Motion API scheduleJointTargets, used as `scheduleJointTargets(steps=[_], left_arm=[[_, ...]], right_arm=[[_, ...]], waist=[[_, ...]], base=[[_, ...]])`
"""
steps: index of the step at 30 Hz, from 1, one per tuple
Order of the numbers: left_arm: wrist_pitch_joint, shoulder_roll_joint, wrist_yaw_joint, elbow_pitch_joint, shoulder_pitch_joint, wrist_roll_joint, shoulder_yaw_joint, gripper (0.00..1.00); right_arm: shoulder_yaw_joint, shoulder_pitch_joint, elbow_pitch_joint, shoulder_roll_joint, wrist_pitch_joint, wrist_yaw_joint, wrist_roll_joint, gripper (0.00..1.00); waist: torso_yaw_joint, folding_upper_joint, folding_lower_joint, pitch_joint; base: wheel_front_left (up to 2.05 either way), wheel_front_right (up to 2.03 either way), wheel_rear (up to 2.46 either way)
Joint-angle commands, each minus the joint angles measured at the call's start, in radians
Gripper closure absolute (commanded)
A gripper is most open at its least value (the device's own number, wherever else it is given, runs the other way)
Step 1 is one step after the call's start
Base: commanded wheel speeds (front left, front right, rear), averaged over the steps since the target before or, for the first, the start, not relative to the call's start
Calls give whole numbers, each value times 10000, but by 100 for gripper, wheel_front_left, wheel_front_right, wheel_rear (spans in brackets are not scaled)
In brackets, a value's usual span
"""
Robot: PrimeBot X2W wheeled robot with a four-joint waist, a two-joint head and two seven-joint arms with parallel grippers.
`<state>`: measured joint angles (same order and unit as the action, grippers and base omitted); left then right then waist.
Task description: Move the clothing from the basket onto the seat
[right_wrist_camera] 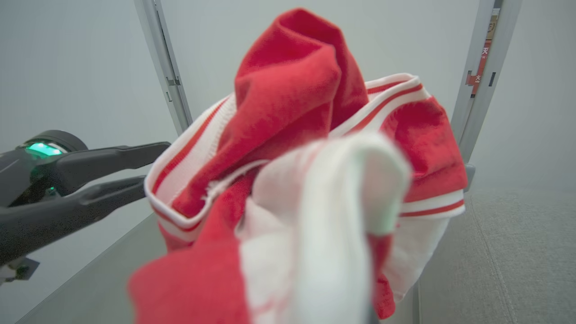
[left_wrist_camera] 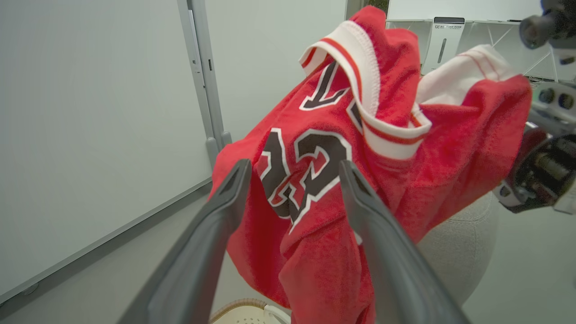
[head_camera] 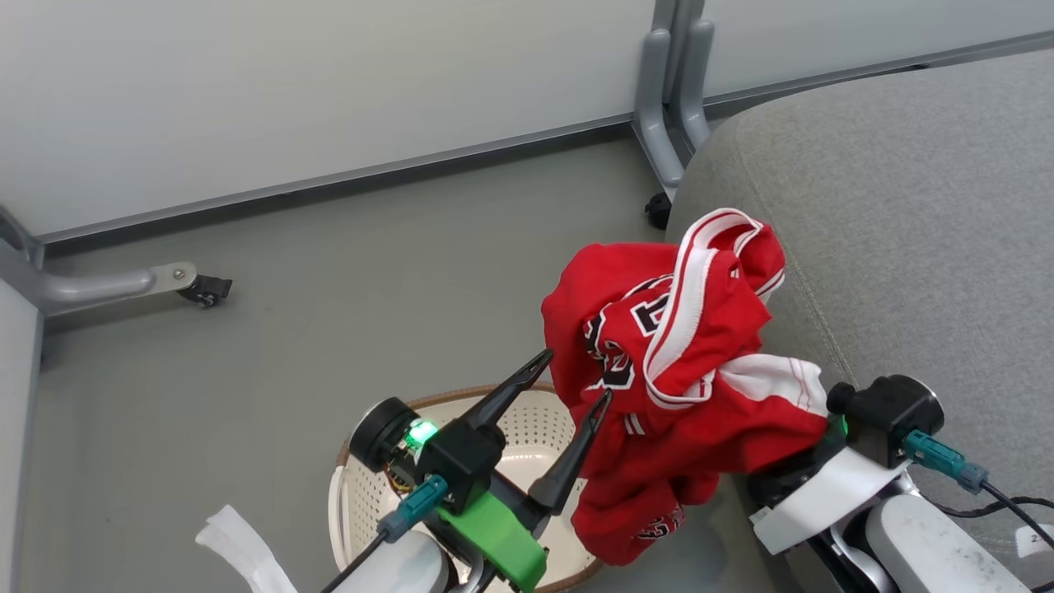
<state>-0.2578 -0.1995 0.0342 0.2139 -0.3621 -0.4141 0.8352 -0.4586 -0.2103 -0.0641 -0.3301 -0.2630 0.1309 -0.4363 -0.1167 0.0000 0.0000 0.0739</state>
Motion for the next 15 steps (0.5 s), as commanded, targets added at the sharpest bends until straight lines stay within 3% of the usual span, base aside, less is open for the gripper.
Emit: scheduleJointTargets(steps=[1, 15], left_arm=[[-63, -95, -73, -78, 208, 54, -93, 0], [-78, -444, -133, -635, 879, 489, -491, 0]], right_arm=[[131, 197, 160, -63, -27, -3, 93, 100], [1272, 909, 1347, 114, -27, -3, 420, 100]], waist=[[-296, 0, 0, 153], [-2103, 0, 0, 907]], base=[[0, 0, 0], [0, 0, 0]])
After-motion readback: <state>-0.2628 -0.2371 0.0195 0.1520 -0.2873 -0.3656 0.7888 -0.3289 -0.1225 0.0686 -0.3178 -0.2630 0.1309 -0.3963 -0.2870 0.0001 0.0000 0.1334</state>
